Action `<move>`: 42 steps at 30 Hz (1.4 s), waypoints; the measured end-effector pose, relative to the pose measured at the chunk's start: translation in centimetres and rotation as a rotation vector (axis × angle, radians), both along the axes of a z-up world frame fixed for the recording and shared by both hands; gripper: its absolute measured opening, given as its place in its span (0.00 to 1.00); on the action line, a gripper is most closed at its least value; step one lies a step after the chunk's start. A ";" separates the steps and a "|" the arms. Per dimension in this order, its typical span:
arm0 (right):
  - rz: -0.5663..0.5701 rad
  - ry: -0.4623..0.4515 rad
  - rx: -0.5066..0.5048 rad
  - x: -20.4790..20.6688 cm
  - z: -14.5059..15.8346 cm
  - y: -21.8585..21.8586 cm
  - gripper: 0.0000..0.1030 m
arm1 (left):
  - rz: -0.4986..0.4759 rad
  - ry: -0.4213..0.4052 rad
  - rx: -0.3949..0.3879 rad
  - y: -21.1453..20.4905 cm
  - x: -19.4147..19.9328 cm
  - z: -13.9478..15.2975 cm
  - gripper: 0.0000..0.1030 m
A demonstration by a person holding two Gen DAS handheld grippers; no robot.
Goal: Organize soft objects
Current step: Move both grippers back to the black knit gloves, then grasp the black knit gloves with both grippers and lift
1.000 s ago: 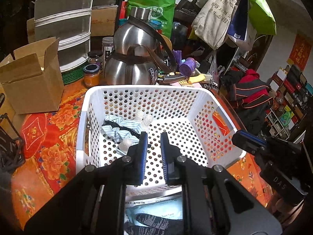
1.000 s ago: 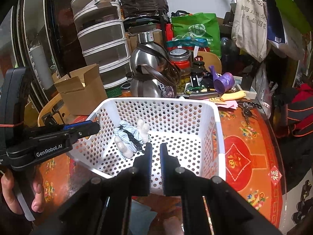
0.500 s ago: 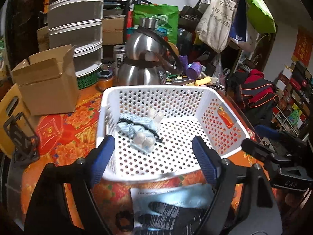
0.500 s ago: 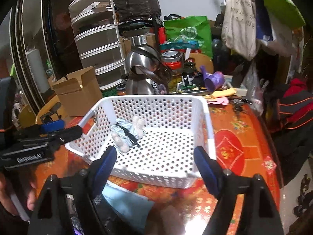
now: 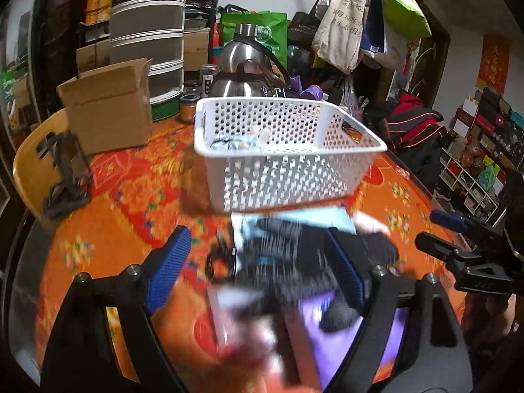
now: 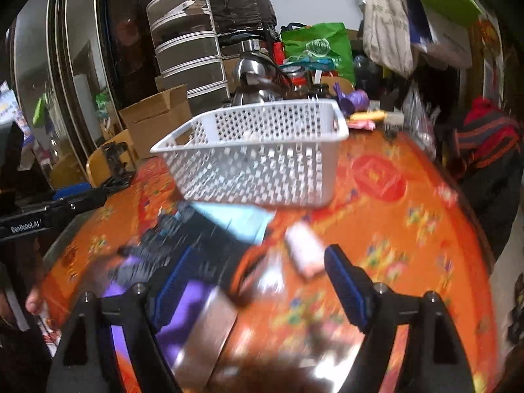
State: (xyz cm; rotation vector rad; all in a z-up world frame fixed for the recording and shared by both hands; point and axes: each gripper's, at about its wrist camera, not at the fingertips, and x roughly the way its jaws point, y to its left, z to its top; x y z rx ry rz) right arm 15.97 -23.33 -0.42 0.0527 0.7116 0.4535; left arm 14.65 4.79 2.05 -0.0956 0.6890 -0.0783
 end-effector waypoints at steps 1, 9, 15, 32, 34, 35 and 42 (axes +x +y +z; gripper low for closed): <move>-0.005 0.005 0.011 -0.6 -0.4 -0.2 0.79 | -0.001 0.000 0.002 0.0 -1.1 -0.6 0.81; 0.021 -0.007 0.044 -1.9 -0.5 0.4 0.79 | -0.018 0.040 -0.047 0.4 -2.9 -3.1 0.81; 0.053 0.040 0.089 0.8 -0.8 1.5 0.79 | -0.050 0.165 -0.128 0.6 1.7 -4.9 0.81; 0.120 0.162 0.055 3.9 -3.0 3.8 0.35 | -0.059 0.326 -0.234 0.4 6.9 -8.9 0.69; 0.124 0.163 0.044 3.8 -3.0 3.9 0.32 | -0.064 0.337 -0.253 0.4 7.1 -9.2 0.51; 0.126 0.162 0.041 3.8 -3.1 3.9 0.31 | -0.057 0.344 -0.250 0.4 7.2 -9.3 0.41; 0.126 0.141 0.031 3.5 -2.9 3.8 0.11 | -0.026 0.317 -0.292 1.7 6.6 -9.1 0.16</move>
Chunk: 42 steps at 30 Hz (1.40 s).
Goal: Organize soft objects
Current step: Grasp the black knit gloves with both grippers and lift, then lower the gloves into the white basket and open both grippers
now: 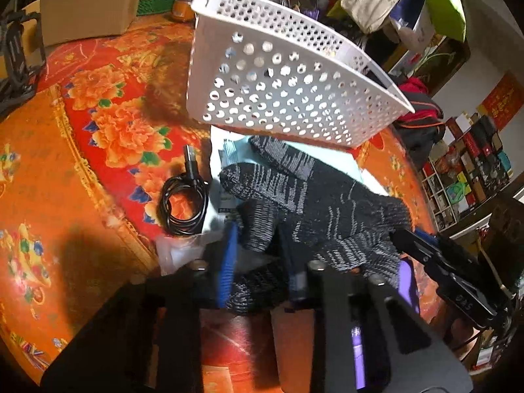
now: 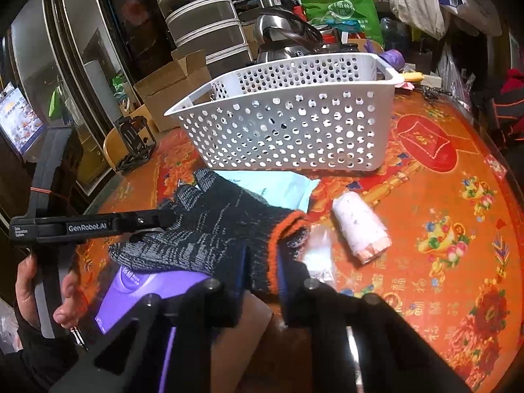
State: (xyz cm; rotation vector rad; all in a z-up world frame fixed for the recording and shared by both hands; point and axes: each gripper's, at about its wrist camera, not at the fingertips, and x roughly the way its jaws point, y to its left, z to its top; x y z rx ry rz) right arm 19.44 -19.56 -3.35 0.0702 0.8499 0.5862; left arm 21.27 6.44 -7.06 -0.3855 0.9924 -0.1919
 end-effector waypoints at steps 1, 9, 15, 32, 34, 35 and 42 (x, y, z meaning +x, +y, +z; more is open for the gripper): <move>0.002 -0.010 -0.007 -0.2 0.1 0.1 0.10 | -0.002 -0.009 -0.002 0.0 -0.2 0.2 0.16; 0.001 -0.108 -0.033 -1.7 2.1 0.2 0.09 | -0.012 -0.144 0.028 -0.7 -2.4 3.1 0.14; 0.007 -0.168 -0.017 -2.7 4.3 0.2 0.09 | -0.026 -0.231 0.019 -0.7 -4.0 5.8 0.14; -0.017 -0.278 0.016 1.0 11.3 -0.4 0.09 | -0.048 -0.365 0.029 -1.8 -1.9 15.1 0.14; -0.023 -0.282 0.012 2.3 12.4 -0.3 0.09 | -0.044 -0.381 0.044 -1.9 -0.6 16.6 0.14; -0.026 -0.284 0.006 3.1 12.9 -0.2 0.09 | -0.041 -0.381 0.042 -1.9 0.2 17.3 0.14; -0.088 -0.270 -0.069 9.7 14.7 0.7 0.09 | -0.016 -0.368 0.084 -2.4 7.7 20.8 0.14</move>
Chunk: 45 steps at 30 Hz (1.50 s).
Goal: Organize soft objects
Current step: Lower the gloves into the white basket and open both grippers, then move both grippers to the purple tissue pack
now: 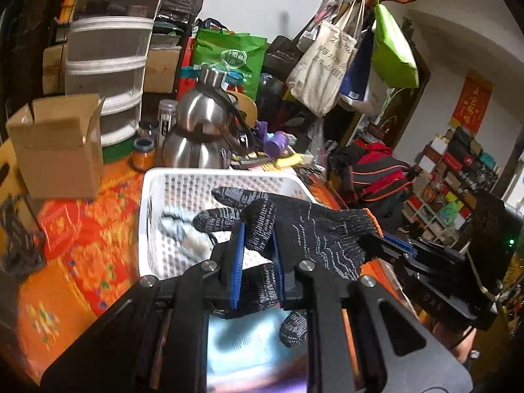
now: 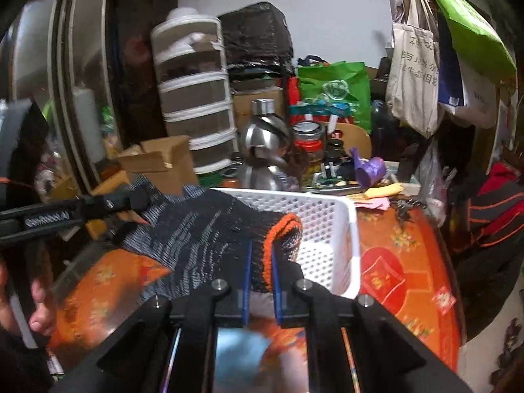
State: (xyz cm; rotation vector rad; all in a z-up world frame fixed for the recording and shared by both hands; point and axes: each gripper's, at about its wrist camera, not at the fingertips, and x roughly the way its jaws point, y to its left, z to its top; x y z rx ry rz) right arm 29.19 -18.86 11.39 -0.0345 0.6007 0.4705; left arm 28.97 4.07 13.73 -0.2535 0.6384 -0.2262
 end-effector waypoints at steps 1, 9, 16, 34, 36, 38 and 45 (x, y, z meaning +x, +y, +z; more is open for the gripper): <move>-0.013 0.013 -0.009 1.4 -0.2 0.3 0.09 | 0.011 0.007 0.013 -0.2 1.4 0.1 0.14; -0.050 0.118 -0.067 8.3 -3.9 1.4 0.09 | 0.055 0.106 0.098 -1.2 10.0 -3.6 0.14; -0.049 0.154 -0.102 10.9 -6.7 2.5 0.09 | 0.086 0.180 0.097 -0.2 13.8 -7.9 0.14; -0.139 0.141 -0.145 10.5 -7.9 0.8 0.74 | 0.156 0.161 0.175 1.4 12.4 -11.0 0.71; -0.134 0.143 -0.132 10.0 -7.7 0.6 0.74 | 0.156 0.154 0.174 1.4 11.7 -10.8 0.72; -0.131 0.135 -0.126 9.6 -7.5 0.6 0.74 | 0.162 0.147 0.169 1.5 11.0 -10.5 0.73; -0.118 0.118 -0.093 7.5 -6.4 0.5 0.74 | 0.163 0.127 0.206 0.8 8.5 -9.6 0.75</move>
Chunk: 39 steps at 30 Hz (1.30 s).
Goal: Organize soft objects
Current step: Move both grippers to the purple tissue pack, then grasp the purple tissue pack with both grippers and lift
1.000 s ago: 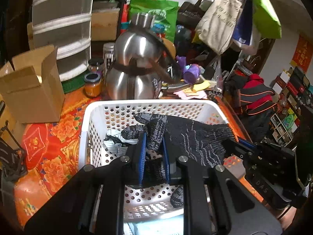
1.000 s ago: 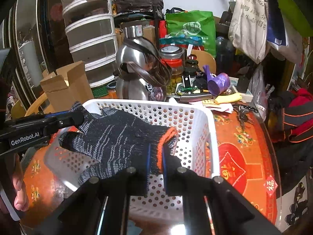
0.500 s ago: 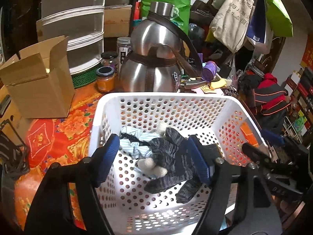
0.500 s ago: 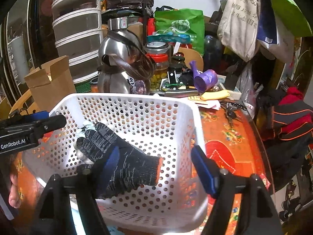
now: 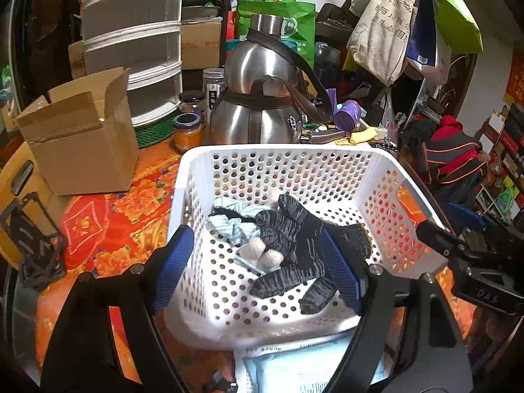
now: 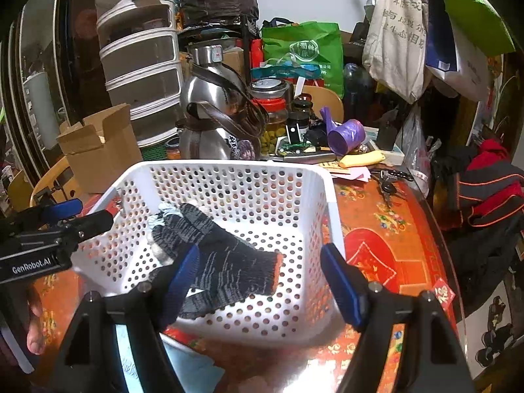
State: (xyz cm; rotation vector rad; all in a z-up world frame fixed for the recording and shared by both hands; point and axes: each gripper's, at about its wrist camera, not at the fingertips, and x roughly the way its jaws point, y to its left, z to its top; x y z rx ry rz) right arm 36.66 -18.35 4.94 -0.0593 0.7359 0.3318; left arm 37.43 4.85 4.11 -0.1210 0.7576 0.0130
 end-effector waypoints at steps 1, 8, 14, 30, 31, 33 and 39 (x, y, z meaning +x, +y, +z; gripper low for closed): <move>0.011 -0.001 0.006 -0.6 0.2 0.0 0.74 | -0.005 -0.002 0.001 -0.1 -0.4 0.2 0.75; 0.055 -0.051 0.070 -7.1 2.4 -1.6 0.74 | -0.020 -0.110 0.056 -0.4 -7.3 2.7 0.85; 0.080 -0.121 0.095 -16.2 2.4 -3.7 0.89 | -0.003 -0.151 0.042 1.1 -15.5 4.1 0.92; 0.138 -0.129 0.142 -31.6 -7.3 -3.3 0.90 | -0.085 -0.193 0.041 -1.6 -34.7 -7.0 0.93; 0.140 -0.135 0.142 -32.1 -7.6 -3.0 0.90 | -0.098 -0.199 0.046 -1.8 -35.1 -7.4 0.93; 0.168 -0.122 0.158 -32.6 -8.5 -2.6 0.90 | -0.142 -0.198 0.035 -2.8 -36.0 -8.6 0.93; 0.175 -0.097 0.119 -31.7 -10.1 -1.4 0.74 | -0.222 -0.191 0.019 -4.6 -36.1 -10.9 0.82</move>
